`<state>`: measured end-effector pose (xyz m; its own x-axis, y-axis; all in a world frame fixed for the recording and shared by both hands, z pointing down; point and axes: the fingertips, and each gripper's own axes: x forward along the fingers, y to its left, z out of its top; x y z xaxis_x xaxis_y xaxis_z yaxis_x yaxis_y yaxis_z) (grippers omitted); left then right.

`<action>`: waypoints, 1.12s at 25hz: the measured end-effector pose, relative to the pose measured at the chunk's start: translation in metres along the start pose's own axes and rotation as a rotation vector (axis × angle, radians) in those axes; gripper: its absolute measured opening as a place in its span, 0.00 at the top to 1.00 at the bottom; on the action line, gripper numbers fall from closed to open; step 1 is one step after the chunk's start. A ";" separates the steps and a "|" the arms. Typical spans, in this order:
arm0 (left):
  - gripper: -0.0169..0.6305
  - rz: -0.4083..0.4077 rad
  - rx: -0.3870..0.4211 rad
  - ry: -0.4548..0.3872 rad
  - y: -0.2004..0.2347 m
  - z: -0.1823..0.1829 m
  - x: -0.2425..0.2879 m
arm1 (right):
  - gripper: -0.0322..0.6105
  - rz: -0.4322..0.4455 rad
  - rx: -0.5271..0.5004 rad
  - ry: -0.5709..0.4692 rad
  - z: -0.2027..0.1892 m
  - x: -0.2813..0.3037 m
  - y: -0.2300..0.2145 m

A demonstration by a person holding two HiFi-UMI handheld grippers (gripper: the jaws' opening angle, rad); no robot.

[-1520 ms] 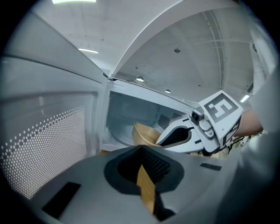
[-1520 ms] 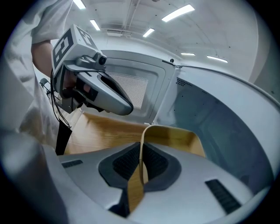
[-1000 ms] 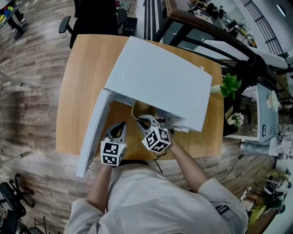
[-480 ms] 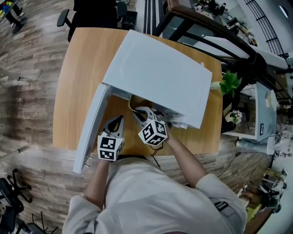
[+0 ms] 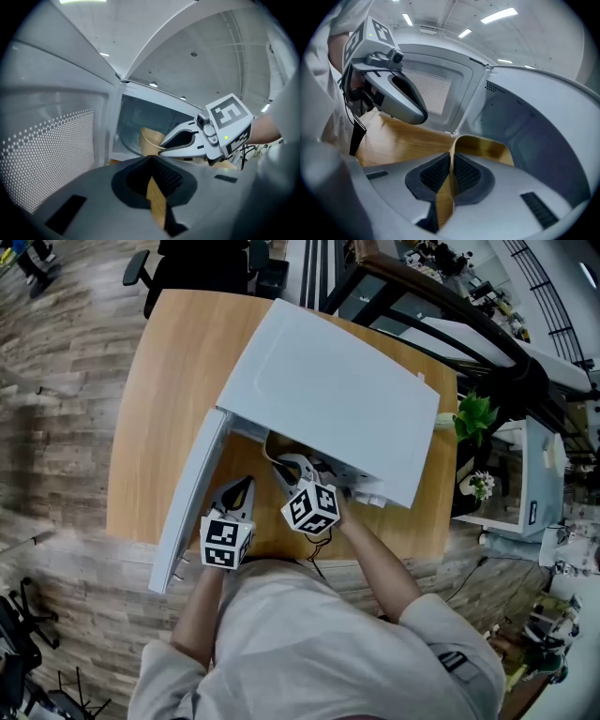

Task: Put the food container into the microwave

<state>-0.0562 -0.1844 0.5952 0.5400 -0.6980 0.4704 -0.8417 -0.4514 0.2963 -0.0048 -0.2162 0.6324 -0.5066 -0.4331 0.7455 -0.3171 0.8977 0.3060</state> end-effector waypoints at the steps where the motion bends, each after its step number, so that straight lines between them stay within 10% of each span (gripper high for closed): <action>1: 0.95 0.002 -0.002 -0.001 0.001 0.000 -0.001 | 0.89 -0.005 -0.002 0.001 0.000 0.001 -0.001; 28: 0.95 0.024 -0.025 -0.007 0.010 0.003 0.002 | 0.88 -0.168 -0.098 0.072 -0.004 0.025 -0.040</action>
<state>-0.0636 -0.1918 0.5965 0.5197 -0.7125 0.4715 -0.8541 -0.4207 0.3057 -0.0019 -0.2623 0.6409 -0.3936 -0.5735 0.7184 -0.3109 0.8185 0.4830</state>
